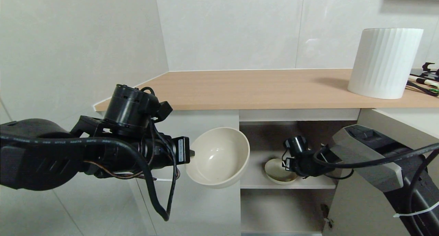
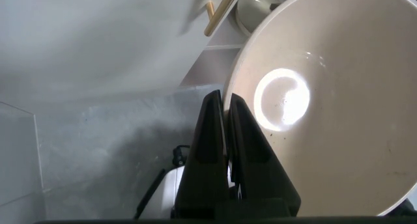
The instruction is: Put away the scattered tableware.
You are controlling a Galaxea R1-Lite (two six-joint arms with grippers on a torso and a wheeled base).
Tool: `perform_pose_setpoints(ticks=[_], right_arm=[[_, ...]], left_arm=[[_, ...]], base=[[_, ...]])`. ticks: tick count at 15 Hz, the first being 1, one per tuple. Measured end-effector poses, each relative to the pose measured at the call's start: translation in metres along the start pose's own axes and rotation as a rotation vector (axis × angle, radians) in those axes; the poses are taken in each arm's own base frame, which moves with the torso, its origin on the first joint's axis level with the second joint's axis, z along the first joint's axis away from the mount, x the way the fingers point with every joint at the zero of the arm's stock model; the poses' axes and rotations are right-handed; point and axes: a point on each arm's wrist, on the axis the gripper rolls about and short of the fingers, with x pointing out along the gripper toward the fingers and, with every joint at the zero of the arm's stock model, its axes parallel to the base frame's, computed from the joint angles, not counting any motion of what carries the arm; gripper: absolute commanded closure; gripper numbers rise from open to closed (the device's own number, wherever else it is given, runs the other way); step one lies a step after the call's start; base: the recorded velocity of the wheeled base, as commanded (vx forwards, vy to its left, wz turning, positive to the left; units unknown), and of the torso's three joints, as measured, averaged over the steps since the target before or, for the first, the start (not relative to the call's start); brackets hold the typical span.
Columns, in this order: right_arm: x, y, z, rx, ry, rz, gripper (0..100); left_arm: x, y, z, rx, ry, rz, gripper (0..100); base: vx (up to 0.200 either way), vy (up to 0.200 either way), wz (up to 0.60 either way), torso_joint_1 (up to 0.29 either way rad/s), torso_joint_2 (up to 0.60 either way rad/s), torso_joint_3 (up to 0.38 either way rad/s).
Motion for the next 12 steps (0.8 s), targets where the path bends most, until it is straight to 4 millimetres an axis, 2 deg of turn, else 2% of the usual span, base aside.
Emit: perform_pose_setpoints(ticks=[3,5,7,12], right_arm=[[-0.020,-0.006,0.004,0.008,0.012,0.006,0],[-0.049,-0.010,0.009,-0.001,0.026,0.047,0],[-0.086,-0.013,0.013,-0.021,0.047,0.126,0],[-0.202,-0.022,0.024,-0.120,0.101,0.358,0]], left_arm=[[0.004,-0.004,-0.003,0.012,0.014,-0.001,100],[0.012,-0.009,-0.009,0.027,0.044,-0.002,100],[0.022,-0.011,-0.016,0.045,0.071,0.018,100],[0.053,-0.015,-0.038,0.106,0.156,0.124,100]], base=[[0.000,0.000,0.00,0.000,0.00,0.000],[0.000,0.000,0.00,0.000,0.00,0.000],[0.000,0.000,0.00,0.000,0.00,0.000],[0.000,0.000,0.00,0.000,0.00,0.000]])
